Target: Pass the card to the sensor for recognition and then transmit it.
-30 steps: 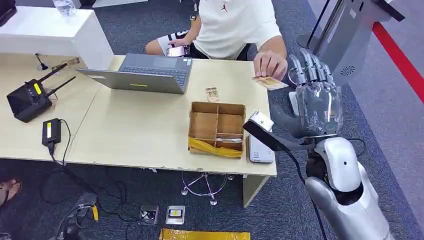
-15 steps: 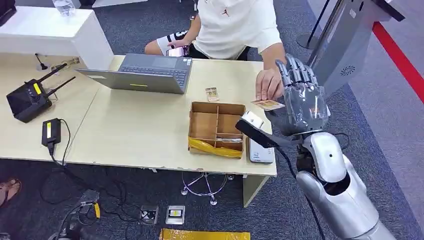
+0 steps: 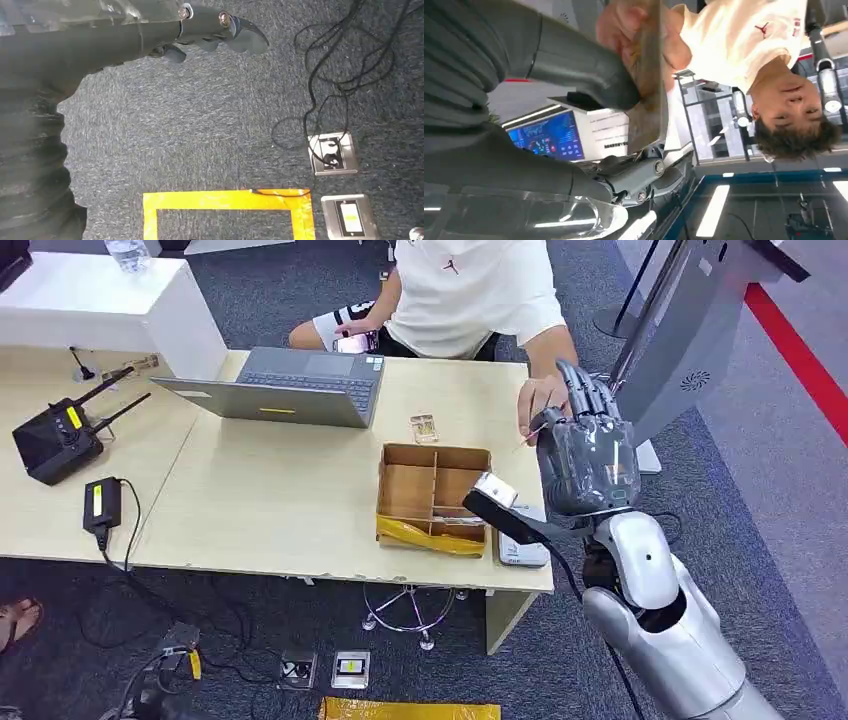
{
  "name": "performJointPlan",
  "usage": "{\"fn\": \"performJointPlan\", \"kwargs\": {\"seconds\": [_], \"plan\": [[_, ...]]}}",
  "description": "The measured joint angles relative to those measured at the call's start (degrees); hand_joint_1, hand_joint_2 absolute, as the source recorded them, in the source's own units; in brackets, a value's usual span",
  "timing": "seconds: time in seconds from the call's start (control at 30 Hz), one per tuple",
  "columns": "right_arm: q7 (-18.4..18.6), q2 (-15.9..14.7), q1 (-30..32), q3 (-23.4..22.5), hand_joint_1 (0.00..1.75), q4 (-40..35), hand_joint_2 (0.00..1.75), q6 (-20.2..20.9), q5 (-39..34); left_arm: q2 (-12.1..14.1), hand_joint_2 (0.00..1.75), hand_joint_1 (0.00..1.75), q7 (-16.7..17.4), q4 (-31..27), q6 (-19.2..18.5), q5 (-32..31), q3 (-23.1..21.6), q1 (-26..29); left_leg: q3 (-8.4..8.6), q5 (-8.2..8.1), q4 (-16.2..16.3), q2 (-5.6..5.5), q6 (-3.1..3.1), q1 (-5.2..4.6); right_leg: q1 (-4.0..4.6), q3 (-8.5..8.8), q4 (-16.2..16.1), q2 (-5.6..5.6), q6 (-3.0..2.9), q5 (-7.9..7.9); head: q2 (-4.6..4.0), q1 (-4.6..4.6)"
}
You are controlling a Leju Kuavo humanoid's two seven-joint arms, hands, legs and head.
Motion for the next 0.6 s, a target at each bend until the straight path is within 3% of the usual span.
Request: {"fn": "performJointPlan", "kwargs": {"seconds": [0.3,0.6], "plan": [[-1.5,0.0,2.5,-0.2,1.75,0.5,1.75,-3.2,-4.0,-0.1,1.75,0.00,-0.8,1.7,0.2,0.8,0.5,0.7,0.00,0.00,0.0,0.00,0.00,0.00,0.00,-0.01,0.0,0.01,0.00,0.00,0.00,0.00],[-3.5,0.0,4.9,-2.1,1.75,3.4,1.75,-7.5,-12.7,-0.2,1.75,0.00,-1.4,2.6,0.9,1.1,0.9,1.6,0.00,0.00,0.0,0.00,0.00,0.00,0.00,-0.01,0.0,0.00,0.00,0.00,0.00,0.00]]}}
